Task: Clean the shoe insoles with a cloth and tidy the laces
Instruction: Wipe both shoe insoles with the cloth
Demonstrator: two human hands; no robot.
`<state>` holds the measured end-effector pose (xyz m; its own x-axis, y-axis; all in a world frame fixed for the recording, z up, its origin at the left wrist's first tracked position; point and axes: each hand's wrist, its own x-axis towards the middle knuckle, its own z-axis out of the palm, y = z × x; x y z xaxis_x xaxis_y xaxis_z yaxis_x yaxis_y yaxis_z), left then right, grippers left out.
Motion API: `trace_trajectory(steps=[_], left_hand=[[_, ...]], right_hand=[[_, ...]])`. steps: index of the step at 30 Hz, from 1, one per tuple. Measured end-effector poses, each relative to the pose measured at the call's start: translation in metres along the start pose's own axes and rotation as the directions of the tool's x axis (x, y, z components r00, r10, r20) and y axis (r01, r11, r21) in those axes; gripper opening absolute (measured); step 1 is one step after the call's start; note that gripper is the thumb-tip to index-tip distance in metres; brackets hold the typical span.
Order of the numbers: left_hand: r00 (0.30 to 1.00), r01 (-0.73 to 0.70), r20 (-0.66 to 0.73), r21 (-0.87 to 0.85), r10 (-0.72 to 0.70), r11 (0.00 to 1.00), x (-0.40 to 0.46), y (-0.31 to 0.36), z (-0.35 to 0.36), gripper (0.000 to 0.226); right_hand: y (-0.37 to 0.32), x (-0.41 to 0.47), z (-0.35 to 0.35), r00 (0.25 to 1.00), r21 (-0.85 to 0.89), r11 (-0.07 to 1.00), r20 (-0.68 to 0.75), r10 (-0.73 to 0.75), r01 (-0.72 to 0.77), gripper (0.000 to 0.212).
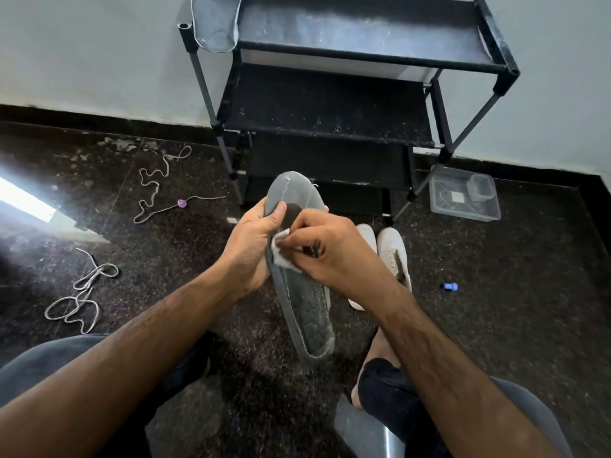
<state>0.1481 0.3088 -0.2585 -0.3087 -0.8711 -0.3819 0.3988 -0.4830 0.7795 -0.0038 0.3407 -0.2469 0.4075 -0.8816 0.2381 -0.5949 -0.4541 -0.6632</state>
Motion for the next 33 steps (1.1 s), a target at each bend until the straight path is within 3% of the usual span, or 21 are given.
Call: trace_trajectory(steps=[2,4,7,10,13,15,18,21,23,27,30,33], left_hand=[[1.000,-0.019,-0.010,-0.010,0.019,1.000,0.003,0.005,-0.005,0.032],[1.000,-0.018,-0.017,-0.018,0.018,1.000,0.006,0.007,-0.006,0.034],[0.998,0.063,0.017,-0.065,-0.062,0.996,0.004,0.007,0.001,0.044],[0.962,0.167,0.232,-0.100,-0.140,0.981,-0.004,0.005,0.004,0.057],[0.914,0.136,0.387,-0.008,-0.122,0.991,-0.010,0.003,0.006,0.063],[0.903,0.103,0.413,0.060,-0.119,0.993,-0.012,-0.004,0.009,0.080],[0.939,0.041,0.336,0.110,-0.076,0.993,-0.008,-0.014,0.010,0.091],[0.956,0.015,0.291,0.102,-0.044,0.995,-0.001,-0.009,0.004,0.086],[0.963,0.030,0.263,0.126,-0.063,0.992,0.000,-0.007,0.001,0.083],[0.954,-0.003,0.289,0.278,-0.081,0.961,-0.004,-0.013,0.007,0.070],[0.942,-0.084,0.334,0.344,-0.038,0.935,-0.004,-0.010,0.009,0.061],[0.943,-0.140,0.332,0.320,0.028,0.937,-0.002,-0.004,0.005,0.060]], right_hand=[[0.000,0.002,-0.002,0.991,0.012,1.000,0.133,-0.028,0.027,0.014],[0.001,0.001,-0.003,0.989,-0.025,0.998,0.134,-0.057,0.061,0.015],[0.004,0.000,-0.005,0.998,-0.090,0.994,-0.032,-0.058,0.055,0.013],[0.006,0.002,-0.011,0.959,-0.078,0.994,-0.277,0.056,-0.081,0.014],[0.005,0.003,-0.016,0.883,-0.017,0.978,-0.434,0.180,-0.208,0.014],[0.006,0.004,-0.018,0.851,0.010,0.970,-0.479,0.217,-0.242,0.013],[0.009,0.004,-0.019,0.877,0.022,0.976,-0.435,0.204,-0.216,0.016],[0.010,0.002,-0.018,0.977,0.079,0.994,-0.198,0.084,-0.069,0.017],[0.010,0.002,-0.018,0.991,0.089,0.995,-0.127,0.049,-0.038,0.017],[0.012,0.001,-0.022,0.941,-0.037,0.993,-0.326,0.091,-0.109,0.016],[0.012,0.001,-0.025,0.876,-0.038,0.983,-0.461,0.141,-0.178,0.017],[0.009,0.003,-0.022,0.922,-0.001,0.993,-0.371,0.109,-0.118,0.017]])
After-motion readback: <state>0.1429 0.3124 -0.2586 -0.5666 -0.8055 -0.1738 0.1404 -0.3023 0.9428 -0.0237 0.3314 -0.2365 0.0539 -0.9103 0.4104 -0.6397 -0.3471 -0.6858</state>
